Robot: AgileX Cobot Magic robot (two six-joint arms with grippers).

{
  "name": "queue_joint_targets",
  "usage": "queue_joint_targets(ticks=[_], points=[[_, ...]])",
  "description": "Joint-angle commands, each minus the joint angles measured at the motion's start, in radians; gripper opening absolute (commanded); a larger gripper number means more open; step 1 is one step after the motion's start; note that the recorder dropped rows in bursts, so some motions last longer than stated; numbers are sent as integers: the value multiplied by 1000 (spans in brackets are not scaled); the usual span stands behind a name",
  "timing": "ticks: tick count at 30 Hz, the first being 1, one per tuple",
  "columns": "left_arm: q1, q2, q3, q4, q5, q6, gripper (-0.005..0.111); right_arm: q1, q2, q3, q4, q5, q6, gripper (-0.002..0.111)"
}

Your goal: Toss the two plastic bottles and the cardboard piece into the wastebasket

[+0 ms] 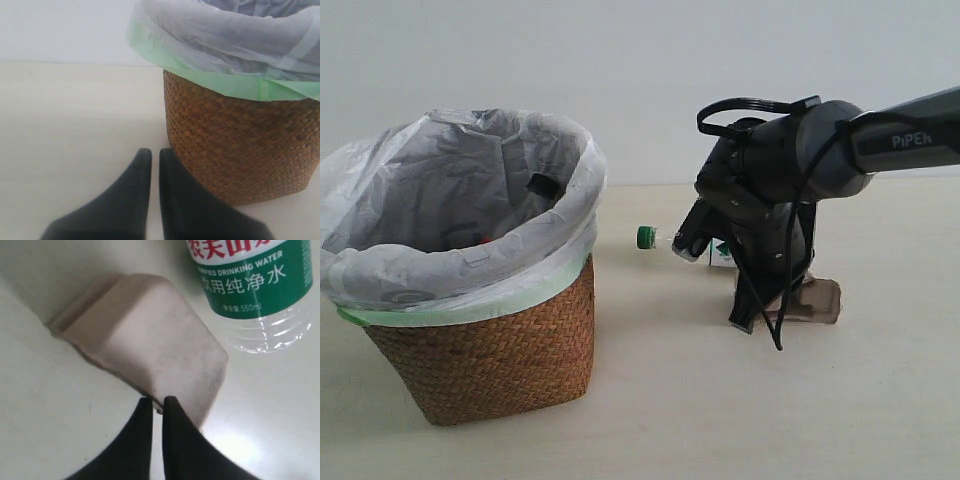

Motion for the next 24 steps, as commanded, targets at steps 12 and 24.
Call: queue_joint_targets(ticks=[12,24], points=[[3,-2,3,2,-3,-9,6,-2,-99,3,73,-20,-254,44],[3,-2,3,2,-3,-9,6,-5,-99,3,132,-92,-320,44]])
